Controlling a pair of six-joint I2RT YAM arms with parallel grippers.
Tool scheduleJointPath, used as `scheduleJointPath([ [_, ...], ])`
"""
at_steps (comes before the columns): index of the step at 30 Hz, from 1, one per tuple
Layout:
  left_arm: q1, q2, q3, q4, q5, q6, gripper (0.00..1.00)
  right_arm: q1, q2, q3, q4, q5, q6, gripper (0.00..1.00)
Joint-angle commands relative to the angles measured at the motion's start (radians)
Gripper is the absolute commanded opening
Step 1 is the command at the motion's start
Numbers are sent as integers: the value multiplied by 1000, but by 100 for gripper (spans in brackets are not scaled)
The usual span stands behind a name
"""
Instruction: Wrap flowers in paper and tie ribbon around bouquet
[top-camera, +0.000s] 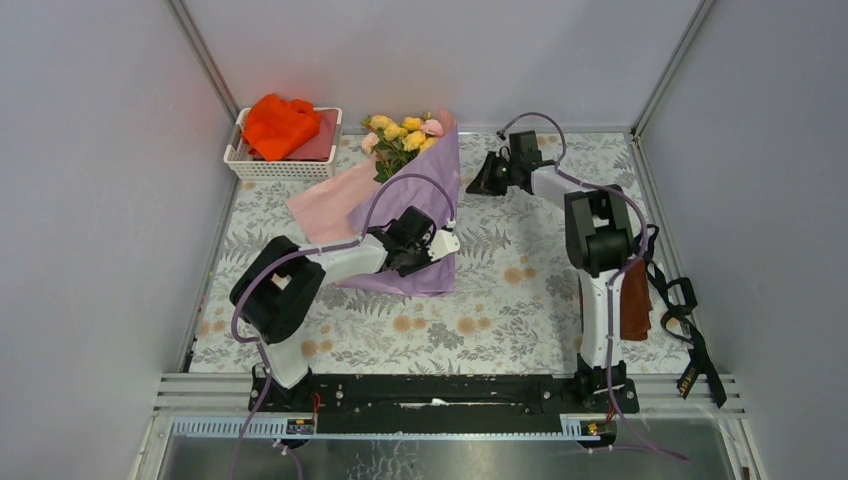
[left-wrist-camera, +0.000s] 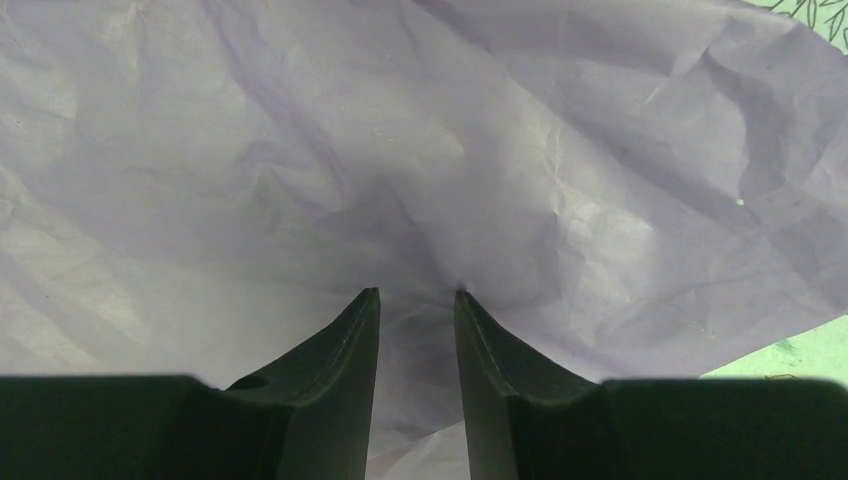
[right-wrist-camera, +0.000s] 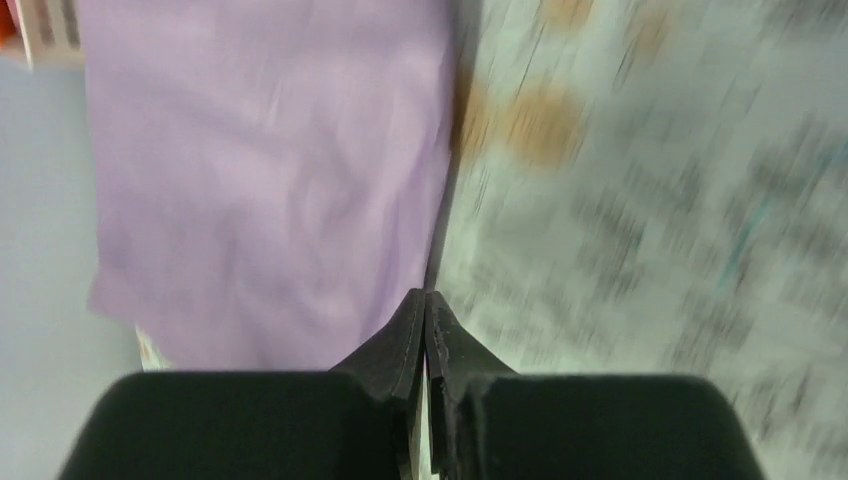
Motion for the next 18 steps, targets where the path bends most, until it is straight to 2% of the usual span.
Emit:
scheduleJointPath([
  [1, 5, 74, -35, -58, 0, -20, 41, 86, -316, -292, 81, -24, -87, 7],
  [4, 5, 66, -27, -62, 25, -26, 41, 150, -414, -483, 117, -90, -64, 7],
  [9, 10, 46, -6, -71, 40, -42, 41, 225, -454, -723, 206, -146, 35, 6],
  [15, 53, 0, 43, -110, 152, -82, 44, 307, -405, -850, 258, -183, 56, 4],
  [18, 96, -30, 71, -147, 202, -112, 48, 313, -413, -891, 227, -123, 38, 4],
])
